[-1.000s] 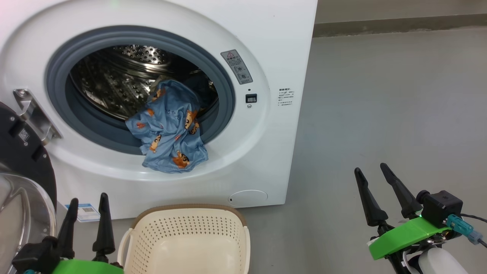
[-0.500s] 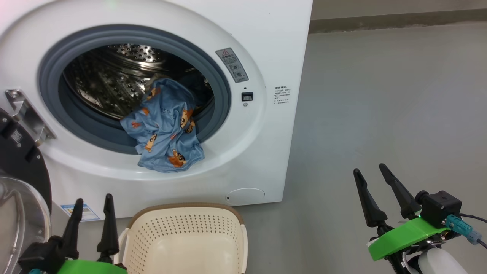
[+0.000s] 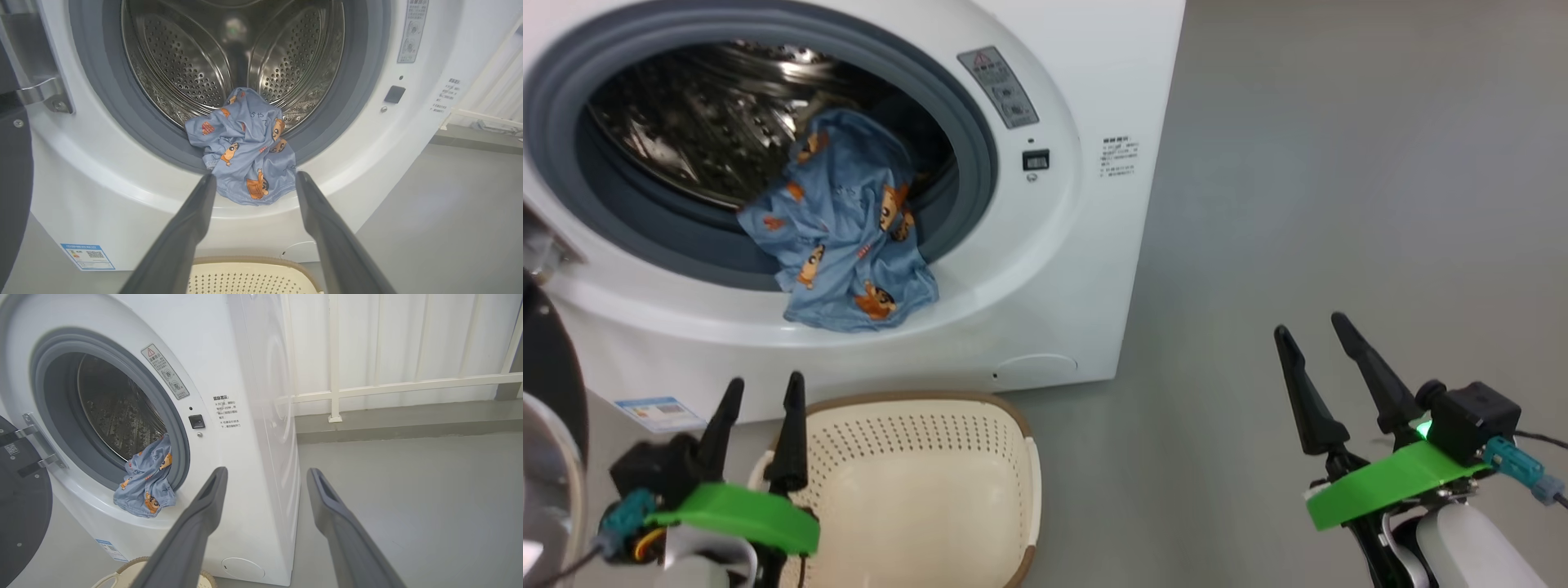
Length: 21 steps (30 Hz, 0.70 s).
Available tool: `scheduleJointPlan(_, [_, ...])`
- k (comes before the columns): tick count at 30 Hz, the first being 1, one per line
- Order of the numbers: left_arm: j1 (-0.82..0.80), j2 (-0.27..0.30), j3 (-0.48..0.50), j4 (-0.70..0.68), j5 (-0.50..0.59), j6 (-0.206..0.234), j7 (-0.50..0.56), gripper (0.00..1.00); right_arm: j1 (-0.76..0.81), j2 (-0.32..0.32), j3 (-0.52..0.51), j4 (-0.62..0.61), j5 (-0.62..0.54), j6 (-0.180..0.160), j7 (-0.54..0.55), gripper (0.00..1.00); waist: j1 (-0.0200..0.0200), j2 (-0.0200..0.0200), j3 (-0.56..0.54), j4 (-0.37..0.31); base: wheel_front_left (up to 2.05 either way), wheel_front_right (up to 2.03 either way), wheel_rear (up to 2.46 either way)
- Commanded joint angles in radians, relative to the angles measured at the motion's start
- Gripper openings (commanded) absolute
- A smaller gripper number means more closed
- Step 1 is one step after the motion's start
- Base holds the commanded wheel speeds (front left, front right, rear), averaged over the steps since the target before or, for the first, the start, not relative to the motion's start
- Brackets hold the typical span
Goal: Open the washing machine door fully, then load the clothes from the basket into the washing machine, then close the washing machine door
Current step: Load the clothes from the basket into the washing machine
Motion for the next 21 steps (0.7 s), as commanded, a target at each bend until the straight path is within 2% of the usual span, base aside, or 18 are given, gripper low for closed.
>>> scheduleJointPlan(1, [-0.072, 0.039, 0.015, 0.019, -0.024, -0.002, -0.004, 1.00, -0.038, -0.002, 0.014, -0.031, -0.016, 0.008, -0.008, 1.00, 0.0000, -0.0001, 0.061, -0.024, 0.00, 0.00, 0.00])
scheduleJointPlan(14, [-0.438, 0.142, -0.131, 0.327, -0.137, -0.002, -0.001, 1.00, -0.102, 0.061, -0.009, -0.067, -0.067, 0.008, -0.008, 1.00, 0.0000, -0.0001, 0.250, -0.098, 0.00, 0.00, 0.00])
scheduleJointPlan(21, [-0.573, 0.178, -0.183, 0.430, -0.198, -0.002, 0.031, 1.00, -0.124, 0.089, -0.017, -0.084, -0.083, 0.008, -0.008, 1.00, 0.0000, -0.0001, 0.318, -0.134, 0.00, 0.00, 0.00])
